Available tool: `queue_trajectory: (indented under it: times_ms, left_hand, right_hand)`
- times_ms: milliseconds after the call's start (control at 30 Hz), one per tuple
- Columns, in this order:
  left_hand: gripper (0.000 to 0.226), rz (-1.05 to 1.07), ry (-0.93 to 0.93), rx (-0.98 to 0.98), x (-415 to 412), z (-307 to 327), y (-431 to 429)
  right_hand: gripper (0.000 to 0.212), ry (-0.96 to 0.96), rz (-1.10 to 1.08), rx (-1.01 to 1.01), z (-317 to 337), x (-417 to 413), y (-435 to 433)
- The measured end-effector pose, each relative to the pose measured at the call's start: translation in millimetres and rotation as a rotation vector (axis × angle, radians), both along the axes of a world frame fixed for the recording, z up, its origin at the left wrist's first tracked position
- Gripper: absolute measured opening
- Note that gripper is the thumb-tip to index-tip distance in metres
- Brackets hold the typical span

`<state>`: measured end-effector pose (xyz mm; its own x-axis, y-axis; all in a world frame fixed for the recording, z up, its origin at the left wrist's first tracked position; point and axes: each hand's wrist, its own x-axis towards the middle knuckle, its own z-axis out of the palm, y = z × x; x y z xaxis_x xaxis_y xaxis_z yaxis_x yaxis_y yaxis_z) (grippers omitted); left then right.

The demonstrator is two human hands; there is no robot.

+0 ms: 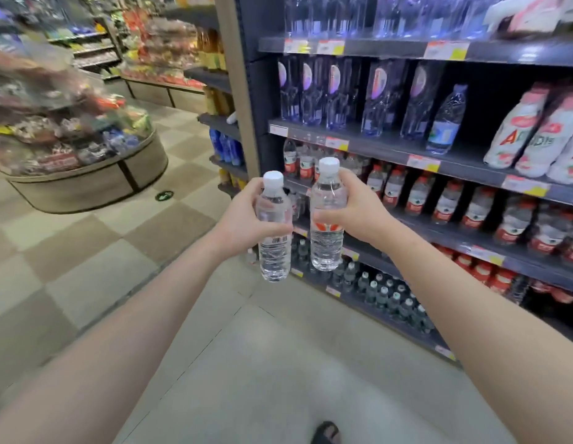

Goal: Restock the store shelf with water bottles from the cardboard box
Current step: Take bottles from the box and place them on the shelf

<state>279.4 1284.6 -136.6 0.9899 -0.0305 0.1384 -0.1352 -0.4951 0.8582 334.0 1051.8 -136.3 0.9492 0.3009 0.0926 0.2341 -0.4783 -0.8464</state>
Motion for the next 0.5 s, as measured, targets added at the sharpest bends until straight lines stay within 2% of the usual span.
queue_trajectory:
  times_ms: [67,400,500]
  left_hand:
    - [0.065,0.004,0.003,0.008,28.4,-12.7,23.9]
    - [0.064,0.031,0.078,0.025,199.1,-41.3,120.6]
    - [0.062,0.023,0.099,0.012,238.7,-48.3,141.1]
  right_hand:
    - [0.097,-0.016,0.018,-0.003,-10.9,30.9,24.5]
    - [0.070,-0.021,0.016,0.002,-36.3,207.2,118.0]
    - [0.068,-0.011,0.001,-0.002,-44.1,244.7,138.9]
